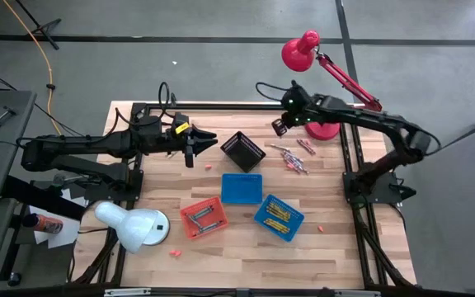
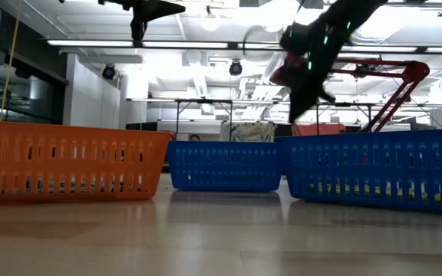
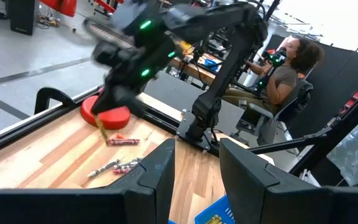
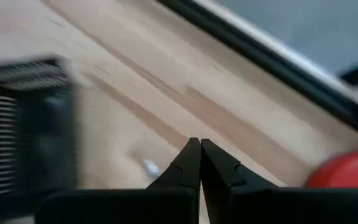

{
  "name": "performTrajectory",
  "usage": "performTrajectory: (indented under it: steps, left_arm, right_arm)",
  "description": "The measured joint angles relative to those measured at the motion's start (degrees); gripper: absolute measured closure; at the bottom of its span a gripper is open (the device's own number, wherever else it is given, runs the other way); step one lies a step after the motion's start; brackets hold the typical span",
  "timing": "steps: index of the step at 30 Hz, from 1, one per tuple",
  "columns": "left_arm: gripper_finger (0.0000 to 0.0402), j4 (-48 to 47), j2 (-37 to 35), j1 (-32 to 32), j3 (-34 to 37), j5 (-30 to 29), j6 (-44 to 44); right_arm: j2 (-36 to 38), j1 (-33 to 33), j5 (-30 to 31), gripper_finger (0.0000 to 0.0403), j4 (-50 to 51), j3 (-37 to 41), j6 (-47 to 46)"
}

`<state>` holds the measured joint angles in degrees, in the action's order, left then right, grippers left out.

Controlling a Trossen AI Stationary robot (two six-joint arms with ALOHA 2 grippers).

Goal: Sort crayons
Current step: Put the yellow crayon into the right blue bin

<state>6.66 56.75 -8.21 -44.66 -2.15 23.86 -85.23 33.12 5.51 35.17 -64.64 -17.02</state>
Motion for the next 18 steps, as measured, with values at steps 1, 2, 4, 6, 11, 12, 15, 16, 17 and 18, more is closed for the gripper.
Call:
performTrajectory:
  steps: [1, 2, 4, 6, 11, 12, 15, 16, 17, 18]
  left_arm:
    - [0.0289, 0.0, 0.0, 0.0, 0.0, 0.0, 0.0]
    - [0.0289, -0.1, 0.0, 0.0, 0.0, 0.0, -0.2]
    - [0.0289, -0.1, 0.0, 0.0, 0.0, 0.0, -1.3]
    - [0.0289, -0.2, 0.0, 0.0, 0.0, 0.0, -1.9]
    - [0.0289, -0.4, 0.0, 0.0, 0.0, 0.0, -1.9]
    - [0.0289, -0.4, 0.0, 0.0, 0.0, 0.0, -1.9]
    - [0.0289, -0.4, 0.0, 0.0, 0.0, 0.0, -1.9]
    - [0.0289, -0.4, 0.0, 0.0, 0.0, 0.0, -1.9]
    - [0.0289, -0.3, 0.0, 0.0, 0.0, 0.0, -2.0]
    - [0.0289, -0.2, 0.0, 0.0, 0.0, 0.0, -2.0]
  right_arm:
    - [1.7, -0.9, 0.0, 0.0402, -0.3, -0.3, -0.1]
    - [3.5, -1.8, -0.3, 0.0402, -0.5, -0.4, -0.9]
    - [6.8, -4.0, -1.7, 0.0402, -0.6, -0.4, -2.2]
    - [10.1, -6.6, -2.6, 0.0402, -1.4, -0.4, -3.8]
    - [16.3, -15.6, -3.3, 0.0402, -8.8, -0.4, -6.4]
    - [17.1, -17.4, -3.5, 0.0402, -11.4, -0.4, -6.3]
    - [18.1, -22.6, -3.5, 0.0402, -18.1, -0.4, -4.9]
    - [18.1, -23.9, -3.5, 0.0402, -19.9, -0.4, -4.6]
    - [18.0, -25.1, -3.4, 0.0402, -21.3, -0.4, -4.2]
    - [18.0, -25.9, -2.8, 0.0402, -22.6, -0.4, -3.8]
